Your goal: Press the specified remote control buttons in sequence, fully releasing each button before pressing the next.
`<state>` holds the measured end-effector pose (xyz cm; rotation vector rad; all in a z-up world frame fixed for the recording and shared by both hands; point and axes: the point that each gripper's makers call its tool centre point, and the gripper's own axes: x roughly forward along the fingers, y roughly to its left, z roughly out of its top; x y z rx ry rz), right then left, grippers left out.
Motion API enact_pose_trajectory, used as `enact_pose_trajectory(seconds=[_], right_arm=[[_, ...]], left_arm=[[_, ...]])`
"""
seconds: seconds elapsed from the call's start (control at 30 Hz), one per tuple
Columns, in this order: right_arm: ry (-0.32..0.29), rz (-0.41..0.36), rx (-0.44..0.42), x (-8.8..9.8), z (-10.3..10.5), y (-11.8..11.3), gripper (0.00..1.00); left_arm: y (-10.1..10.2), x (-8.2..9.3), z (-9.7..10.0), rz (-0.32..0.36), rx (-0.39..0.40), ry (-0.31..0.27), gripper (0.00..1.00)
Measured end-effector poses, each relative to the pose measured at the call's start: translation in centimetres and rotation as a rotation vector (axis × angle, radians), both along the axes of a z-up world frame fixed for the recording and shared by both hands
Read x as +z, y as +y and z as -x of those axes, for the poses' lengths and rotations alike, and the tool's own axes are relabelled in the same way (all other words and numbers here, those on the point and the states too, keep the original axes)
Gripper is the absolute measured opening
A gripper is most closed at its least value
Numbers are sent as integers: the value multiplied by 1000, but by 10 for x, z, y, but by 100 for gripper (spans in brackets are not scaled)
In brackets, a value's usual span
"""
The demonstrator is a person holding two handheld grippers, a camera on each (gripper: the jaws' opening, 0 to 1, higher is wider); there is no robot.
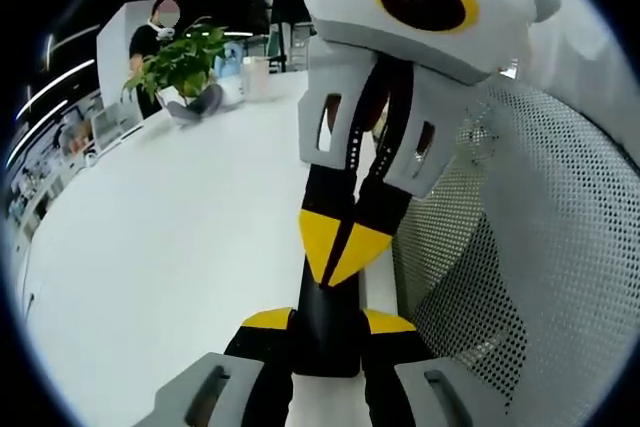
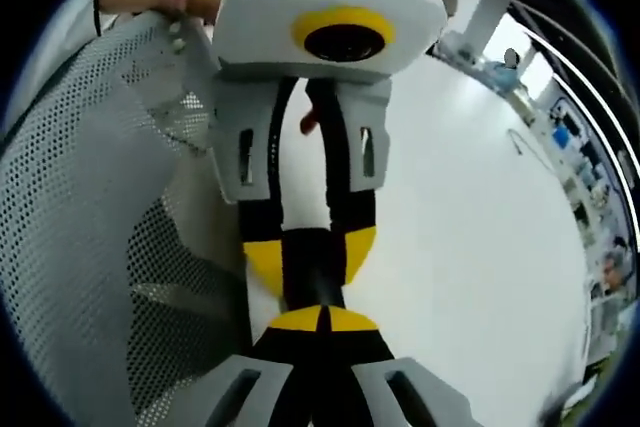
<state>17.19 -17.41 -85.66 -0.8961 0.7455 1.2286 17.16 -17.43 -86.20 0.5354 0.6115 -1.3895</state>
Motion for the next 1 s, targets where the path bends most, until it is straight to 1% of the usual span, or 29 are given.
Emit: enact_pose_trajectory(seconds=[0.03, 0.1, 0.17, 0.27, 0.33, 0.4, 0.53, 0.6, 0.63, 0.7, 0.77, 0.83, 0.9, 1.0], right_arm=[[5, -10, -6, 0, -1, -1, 0], [36, -46, -40, 1, -1, -1, 0], [43, -59, -46, 1, -2, -1, 0], [78, -116, -84, 3, -2, 0, 0], [80, -137, -70, 3, -1, -3, 0], [94, -159, -58, 4, 2, -1, 0], [109, -175, -18, 4, 9, 0, 8], [95, -180, -8, 4, 9, 0, 16], [94, -177, -5, 4, 9, 0, 17], [83, -167, 1, 3, 6, -4, 17], [87, -164, -6, 3, 2, -9, 19], [99, -176, -20, 4, -1, -14, 23], [99, -188, -13, 6, -3, -18, 27], [104, -187, -18, 6, -8, -28, 31]], left_arm=[[0, 0, 0, 0, 1, 0, 25], [0, 0, 0, 1, 1, 1, 25], [0, 0, 0, 2, 2, 1, 25], [0, 0, 0, 2, 2, 1, 25], [0, 0, 0, -1, 0, 0, 25], [0, 0, 0, -4, -1, 0, 25], [0, 0, 0, 0, -2, 2, 25], [0, 0, 0, -1, -3, 1, 25], [0, 0, 0, -2, -3, 2, 25], [0, 0, 0, -3, -3, 2, 25], [0, 0, 0, -7, -5, 1, 25], [0, 0, 0, -16, -8, -1, 25], [0, 0, 0, -21, -15, -5, 25], [0, 0, 0, -13, -17, -2, 25]])
